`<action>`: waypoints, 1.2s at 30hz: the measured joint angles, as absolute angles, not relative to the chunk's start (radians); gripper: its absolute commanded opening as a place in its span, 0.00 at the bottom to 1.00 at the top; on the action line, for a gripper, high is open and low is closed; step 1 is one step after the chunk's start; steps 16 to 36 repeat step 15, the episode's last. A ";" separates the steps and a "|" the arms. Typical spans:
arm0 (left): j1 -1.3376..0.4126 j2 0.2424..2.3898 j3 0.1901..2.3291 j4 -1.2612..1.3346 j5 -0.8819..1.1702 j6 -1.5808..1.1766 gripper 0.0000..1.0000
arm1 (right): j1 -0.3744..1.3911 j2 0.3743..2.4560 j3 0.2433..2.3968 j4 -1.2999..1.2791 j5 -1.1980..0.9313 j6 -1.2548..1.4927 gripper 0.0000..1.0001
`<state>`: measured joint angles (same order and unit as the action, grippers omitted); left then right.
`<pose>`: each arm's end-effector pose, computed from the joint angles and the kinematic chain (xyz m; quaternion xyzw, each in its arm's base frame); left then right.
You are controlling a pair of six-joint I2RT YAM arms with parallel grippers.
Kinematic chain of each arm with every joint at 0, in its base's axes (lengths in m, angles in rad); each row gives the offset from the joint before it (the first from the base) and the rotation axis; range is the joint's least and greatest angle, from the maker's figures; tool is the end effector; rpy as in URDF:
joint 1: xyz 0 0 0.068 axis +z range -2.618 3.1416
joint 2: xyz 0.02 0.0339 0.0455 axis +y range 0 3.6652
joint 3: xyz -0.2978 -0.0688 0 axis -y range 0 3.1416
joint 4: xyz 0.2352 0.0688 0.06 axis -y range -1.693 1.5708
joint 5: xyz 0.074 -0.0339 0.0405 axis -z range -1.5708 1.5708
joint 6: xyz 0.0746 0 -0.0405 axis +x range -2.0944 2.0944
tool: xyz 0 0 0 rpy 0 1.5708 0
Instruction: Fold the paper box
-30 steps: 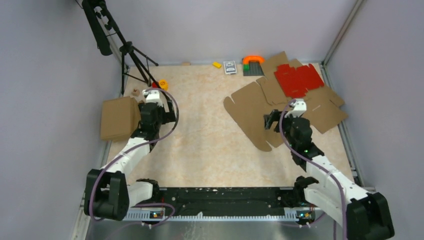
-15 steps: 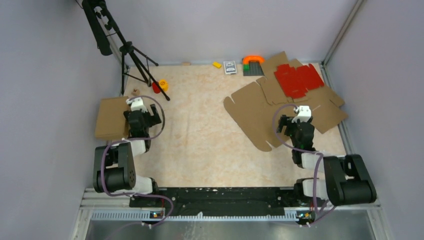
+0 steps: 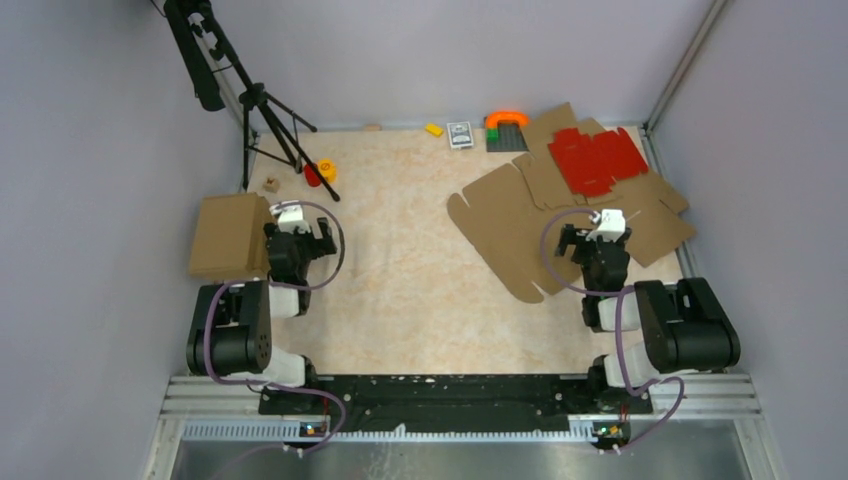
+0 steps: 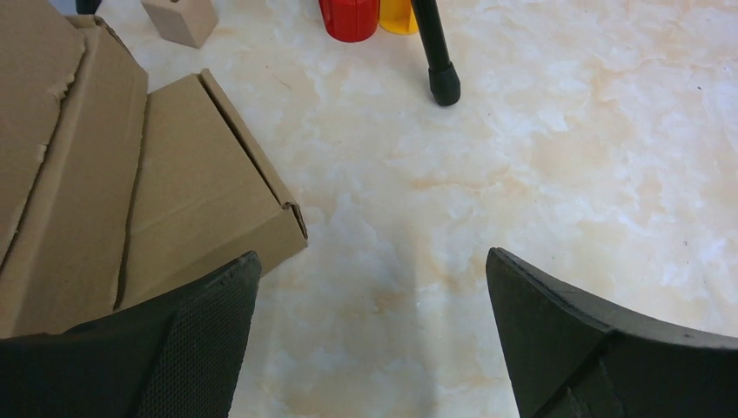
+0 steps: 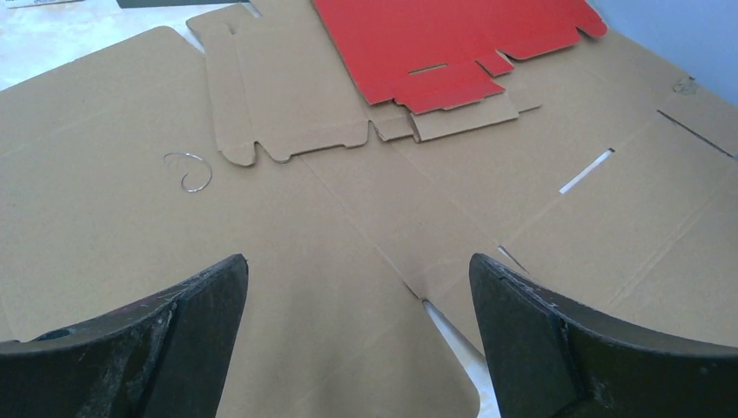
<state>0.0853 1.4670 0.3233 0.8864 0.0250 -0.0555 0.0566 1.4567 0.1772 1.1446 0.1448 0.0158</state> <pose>0.2840 0.0224 0.1827 -0.0481 0.7905 -0.0008 0.6106 0.2578 0.0038 0.1814 0.0323 0.7520 -0.0307 0.6577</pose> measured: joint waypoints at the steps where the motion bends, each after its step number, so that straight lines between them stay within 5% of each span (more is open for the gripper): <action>1: 0.085 1.467 0.323 0.894 0.024 -0.053 0.99 | 0.057 1.457 0.177 1.146 0.146 0.015 0.96; 36: 0.085 1.467 0.323 0.926 0.011 -0.049 0.99 | 0.057 1.457 0.177 1.175 0.156 0.010 0.97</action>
